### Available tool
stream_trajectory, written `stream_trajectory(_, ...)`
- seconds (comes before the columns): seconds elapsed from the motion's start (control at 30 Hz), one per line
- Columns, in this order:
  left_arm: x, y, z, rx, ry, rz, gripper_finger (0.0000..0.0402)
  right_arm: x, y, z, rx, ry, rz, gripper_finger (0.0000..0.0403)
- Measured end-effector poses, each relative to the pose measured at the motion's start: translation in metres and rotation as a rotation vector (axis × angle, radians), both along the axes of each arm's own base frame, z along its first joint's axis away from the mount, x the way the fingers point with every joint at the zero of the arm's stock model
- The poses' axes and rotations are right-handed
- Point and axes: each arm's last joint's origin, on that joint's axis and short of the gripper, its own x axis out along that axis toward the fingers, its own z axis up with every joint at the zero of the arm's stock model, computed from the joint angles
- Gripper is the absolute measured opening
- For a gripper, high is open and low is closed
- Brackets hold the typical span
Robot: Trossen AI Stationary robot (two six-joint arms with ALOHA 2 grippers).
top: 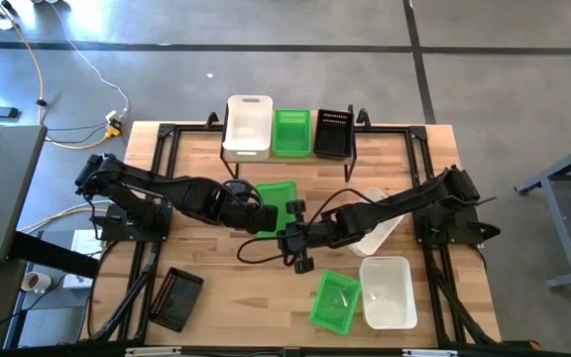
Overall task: Stack baskets on shelf by color
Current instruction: Stack the top green bin on top of the green bin
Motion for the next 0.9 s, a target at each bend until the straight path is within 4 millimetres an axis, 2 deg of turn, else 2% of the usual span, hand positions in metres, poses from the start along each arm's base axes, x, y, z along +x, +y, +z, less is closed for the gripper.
stream_trajectory(0.17, 0.000, 0.000, 0.000, 0.020, 0.012, -0.040, 0.0036, 0.000, 0.000, 0.000, 0.016, -0.002, -0.010, 0.0003)
stream_trajectory(0.43, 0.000, 0.000, 0.000, 0.030, 0.013, -0.058, 0.0106, -0.005, -0.001, -0.002, 0.050, 0.064, -0.040, 0.0000)
stream_trajectory(0.6, 0.000, 0.004, 0.000, 0.050, 0.033, -0.090, 0.0141, -0.013, -0.004, 0.006, 0.057, 0.108, -0.069, 0.0000)
stream_trajectory(0.73, -0.002, 0.011, 0.003, 0.084, 0.042, -0.134, 0.0150, -0.021, -0.009, 0.012, 0.073, 0.136, -0.108, 0.0000)
stream_trajectory(0.9, -0.008, 0.022, 0.011, 0.135, 0.051, -0.194, 0.0142, -0.029, -0.020, 0.028, 0.104, 0.101, -0.148, 0.0000)
